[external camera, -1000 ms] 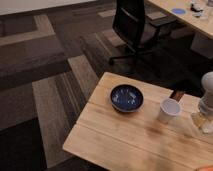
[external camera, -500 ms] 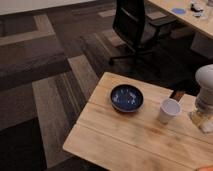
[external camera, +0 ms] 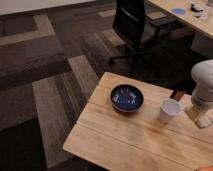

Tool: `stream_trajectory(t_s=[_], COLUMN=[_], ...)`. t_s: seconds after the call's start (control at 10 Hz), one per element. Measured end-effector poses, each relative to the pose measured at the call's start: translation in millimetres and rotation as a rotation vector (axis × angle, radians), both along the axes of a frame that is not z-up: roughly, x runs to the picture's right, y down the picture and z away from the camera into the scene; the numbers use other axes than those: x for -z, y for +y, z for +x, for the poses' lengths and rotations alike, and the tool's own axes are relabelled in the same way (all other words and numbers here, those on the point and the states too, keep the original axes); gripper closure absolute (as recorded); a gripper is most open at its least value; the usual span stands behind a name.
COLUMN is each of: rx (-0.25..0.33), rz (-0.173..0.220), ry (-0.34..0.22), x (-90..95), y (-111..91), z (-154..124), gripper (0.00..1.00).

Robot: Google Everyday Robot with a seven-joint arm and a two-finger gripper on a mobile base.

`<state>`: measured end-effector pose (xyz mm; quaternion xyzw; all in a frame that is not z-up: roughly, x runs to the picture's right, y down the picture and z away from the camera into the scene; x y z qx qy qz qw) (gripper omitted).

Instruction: Place the white sponge in the ceramic bowl

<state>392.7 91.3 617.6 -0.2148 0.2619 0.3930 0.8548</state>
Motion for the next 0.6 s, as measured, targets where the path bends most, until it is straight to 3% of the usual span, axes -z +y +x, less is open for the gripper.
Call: stream_trajectory(t_s=[0.1, 0.4, 0.6], rx=[0.024, 0.170, 0.175], rz=[0.005, 0.000, 0.002], ry=[-0.019, -0.162, -0.172], x=[1.9, -7.0, -8.5], y=[-2.9, -16.7, -18.0], z=[-9.5, -84.4, -89.4], gripper=[1.00, 1.00, 1.00])
